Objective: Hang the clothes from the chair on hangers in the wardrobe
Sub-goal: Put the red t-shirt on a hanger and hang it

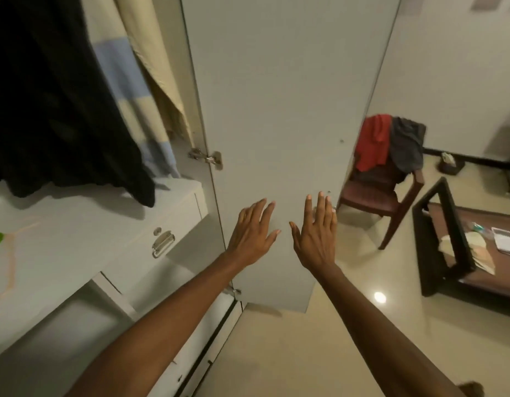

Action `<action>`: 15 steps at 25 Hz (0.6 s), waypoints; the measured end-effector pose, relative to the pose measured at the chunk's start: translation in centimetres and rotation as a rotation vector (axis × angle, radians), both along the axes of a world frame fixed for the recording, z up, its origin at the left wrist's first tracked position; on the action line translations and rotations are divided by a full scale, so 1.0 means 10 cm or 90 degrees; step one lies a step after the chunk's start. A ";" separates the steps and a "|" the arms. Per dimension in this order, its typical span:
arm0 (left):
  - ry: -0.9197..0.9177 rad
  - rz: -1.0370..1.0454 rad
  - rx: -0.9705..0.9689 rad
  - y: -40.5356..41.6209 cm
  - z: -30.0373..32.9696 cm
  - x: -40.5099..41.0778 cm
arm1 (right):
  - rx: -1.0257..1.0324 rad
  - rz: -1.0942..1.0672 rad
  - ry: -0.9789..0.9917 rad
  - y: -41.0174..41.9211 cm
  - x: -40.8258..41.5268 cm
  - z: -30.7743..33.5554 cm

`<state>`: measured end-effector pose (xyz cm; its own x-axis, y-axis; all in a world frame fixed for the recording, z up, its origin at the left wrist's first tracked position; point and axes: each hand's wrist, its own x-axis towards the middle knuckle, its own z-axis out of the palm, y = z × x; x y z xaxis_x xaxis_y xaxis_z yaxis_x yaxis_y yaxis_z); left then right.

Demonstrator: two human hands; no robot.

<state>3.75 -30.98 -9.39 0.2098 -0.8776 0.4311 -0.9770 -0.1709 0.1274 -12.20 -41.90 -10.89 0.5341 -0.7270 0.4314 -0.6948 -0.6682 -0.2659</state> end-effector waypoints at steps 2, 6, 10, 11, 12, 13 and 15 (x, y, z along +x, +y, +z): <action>0.000 -0.068 0.015 -0.20 -0.09 -0.40 | 0.034 -0.031 -0.005 -0.12 -0.48 -0.23; 0.001 -0.147 0.045 -0.65 -0.37 -1.15 | 0.055 -0.125 0.032 -0.43 -1.43 -0.62; 0.028 -0.162 0.151 -1.20 -0.67 -1.76 | 0.082 -0.198 0.081 -0.76 -2.01 -0.83; 0.029 -0.166 0.174 -1.35 -0.76 -1.90 | 0.090 -0.206 0.092 -0.87 -2.15 -0.88; 0.034 -0.160 0.189 -1.50 -0.84 -2.02 | 0.093 -0.212 0.103 -1.00 -2.26 -0.92; 0.048 -0.148 0.201 -1.66 -0.92 -2.13 | 0.097 -0.215 0.110 -1.14 -2.39 -0.95; 0.075 -0.121 0.221 -1.99 -1.03 -2.32 | 0.105 -0.220 0.119 -1.49 -2.65 -1.04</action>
